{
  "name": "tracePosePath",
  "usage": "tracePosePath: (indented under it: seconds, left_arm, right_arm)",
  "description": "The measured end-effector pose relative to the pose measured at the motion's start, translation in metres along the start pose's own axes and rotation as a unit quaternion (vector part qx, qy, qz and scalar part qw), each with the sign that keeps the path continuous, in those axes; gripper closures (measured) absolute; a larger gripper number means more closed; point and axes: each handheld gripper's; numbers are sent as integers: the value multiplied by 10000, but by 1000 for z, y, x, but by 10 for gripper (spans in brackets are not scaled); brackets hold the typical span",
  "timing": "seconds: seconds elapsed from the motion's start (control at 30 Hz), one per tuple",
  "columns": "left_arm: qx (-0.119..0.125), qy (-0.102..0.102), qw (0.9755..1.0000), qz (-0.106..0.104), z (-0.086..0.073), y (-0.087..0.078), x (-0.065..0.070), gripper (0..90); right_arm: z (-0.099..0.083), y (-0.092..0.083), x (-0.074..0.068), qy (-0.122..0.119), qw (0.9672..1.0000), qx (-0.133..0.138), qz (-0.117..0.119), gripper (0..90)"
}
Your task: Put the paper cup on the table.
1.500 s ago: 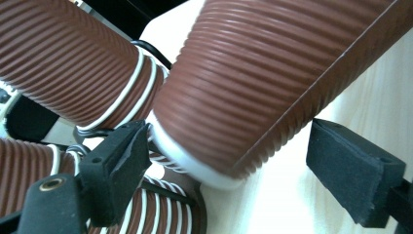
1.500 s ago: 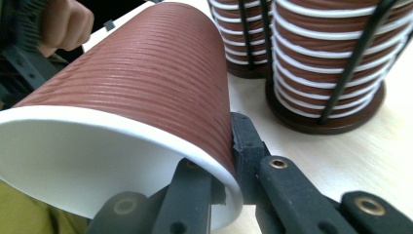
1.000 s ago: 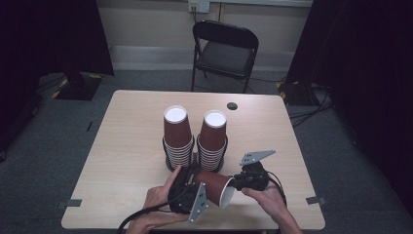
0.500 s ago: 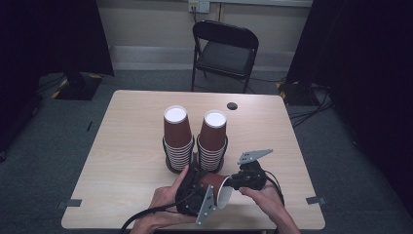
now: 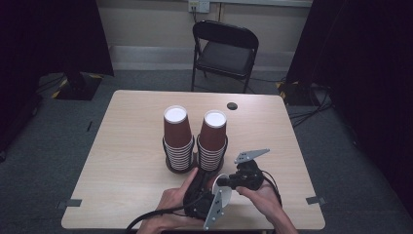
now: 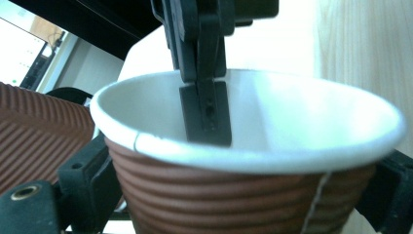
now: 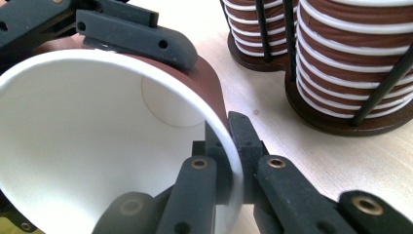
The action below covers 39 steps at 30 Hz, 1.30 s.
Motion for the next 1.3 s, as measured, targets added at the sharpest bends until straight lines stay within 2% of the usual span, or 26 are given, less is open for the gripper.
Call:
tracePosePath:
  seconds: [0.07, 0.1, 0.23, 0.3, 0.4, 0.47, 0.53, 0.7, 0.77, 0.83, 0.87, 0.93, 1.0, 1.13, 1.3]
  left_arm:
    - [-26, -74, 10000, -12, 0, 0, 0, 78]
    - [-50, -20, 10000, -9, 1, 1, 0, 78]
    - [-40, -65, 10000, -45, 2, 5, 0, 65]
    - [-81, -2, 10000, -41, 4, 6, 0, 63]
    - [-21, -152, 9999, -70, 4, 8, -1, 48]
    - [-10, -96, 9999, -28, 5, 7, -1, 76]
    - [-43, -202, 9998, -78, 6, 8, -2, 81]
    - [-47, -182, 9998, -76, 6, 9, -3, 103]
    - [-32, -267, 9996, -23, 5, 8, -3, 108]
    - [56, -368, 9993, -48, 3, 6, -5, 111]
    - [130, -479, 9988, -51, 2, 5, -5, 112]
    - [200, -570, 9981, -72, 0, 5, -6, 112]
    - [212, -725, 9971, -81, -1, 4, -8, 111]
    - [283, -868, 9958, -82, -5, 1, -12, 109]
    - [461, -1147, 9923, -83, -10, -4, -20, 108]
  right_arm:
    - [0, 0, 0, 66, 10000, 29, 22, 881]
    - [0, 0, 1, 85, 10000, 21, 21, 881]
    - [0, 0, 0, 136, 9999, -23, 12, 879]
    - [0, 0, 0, 123, 9999, -20, 0, 877]
    - [0, -1, -1, 110, 9999, 0, -4, 876]
    - [0, -1, -1, 126, 9999, 22, 41, 879]
    - [0, 0, -1, 152, 9998, 29, 105, 879]
    - [-2, -1, 2, 234, 9997, 66, 65, 875]
    - [-3, -1, 1, 245, 9996, 101, 30, 849]
    - [-3, -2, 2, 242, 9995, 197, -85, 777]
    - [-3, -3, 2, 270, 9993, 241, -62, 757]
    - [-3, -5, 2, 254, 9991, 323, -118, 721]
    - [-3, -6, 2, 266, 9988, 371, -195, 687]
    - [-4, -9, 1, 245, 9982, 501, -236, 627]
    - [-4, -14, 1, 250, 9968, 711, -282, 546]
Point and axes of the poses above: each handheld gripper's, and its own axes: y roughly forward along the jaws, z roughly out of its top, x roughly to its right, and after that the axes turned 9 degrees about -z, right-handed
